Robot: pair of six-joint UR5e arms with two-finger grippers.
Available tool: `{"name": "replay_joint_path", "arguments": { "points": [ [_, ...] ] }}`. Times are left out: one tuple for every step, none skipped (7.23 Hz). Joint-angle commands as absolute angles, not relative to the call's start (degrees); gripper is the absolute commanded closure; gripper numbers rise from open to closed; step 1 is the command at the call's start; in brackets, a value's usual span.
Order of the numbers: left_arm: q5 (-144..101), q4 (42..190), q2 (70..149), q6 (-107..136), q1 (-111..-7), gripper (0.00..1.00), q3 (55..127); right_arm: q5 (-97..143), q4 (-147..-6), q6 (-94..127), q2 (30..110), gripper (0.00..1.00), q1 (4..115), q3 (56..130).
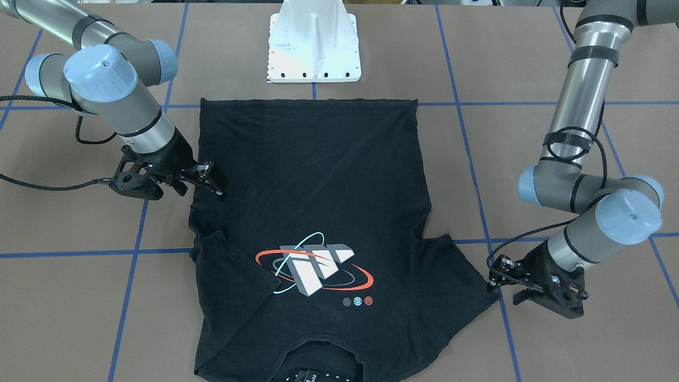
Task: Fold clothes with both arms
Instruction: 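Hold the folded sleeve with the right gripper while the left gripper reaches the other sleeve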
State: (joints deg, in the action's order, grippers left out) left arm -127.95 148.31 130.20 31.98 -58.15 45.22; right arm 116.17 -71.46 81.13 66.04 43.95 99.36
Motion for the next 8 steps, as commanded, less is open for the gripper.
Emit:
{"name": "replay_joint_path", "arguments": {
  "points": [
    [-127.9, 149.3, 130.9, 32.0, -57.9, 0.45, 44.0, 116.1, -71.5, 81.1, 66.1, 0.0, 43.9, 99.5],
    [-126.8, 149.4, 131.3, 32.0, -57.8, 0.47, 43.1, 116.1, -71.4, 81.1, 66.1, 0.0, 43.9, 99.6],
    [-126.4, 149.6, 131.8, 32.1, -57.7, 0.47, 42.5, 116.1, -71.5, 81.1, 66.1, 0.0, 43.9, 99.6],
    [-126.4, 149.6, 131.8, 32.1, -57.6, 0.52, 42.5, 116.1, -71.5, 81.1, 66.1, 0.0, 43.9, 99.6],
    [-126.4, 149.6, 131.8, 32.1, -57.6, 0.59, 42.5, 116.1, -71.5, 81.1, 66.1, 0.0, 43.9, 99.5],
    [-126.4, 149.6, 131.8, 32.1, -57.6, 0.85, 42.5, 116.1, -71.5, 81.1, 66.1, 0.0, 43.9, 99.5],
    [-126.4, 149.6, 131.8, 32.0, -57.6, 1.0, 42.5, 116.1, -71.4, 81.1, 66.1, 0.0, 43.9, 99.5],
    [-126.4, 149.6, 131.8, 32.1, -57.6, 1.0, 42.7, 116.1, -71.5, 81.2, 66.1, 0.0, 44.0, 99.6]
  ]
}}
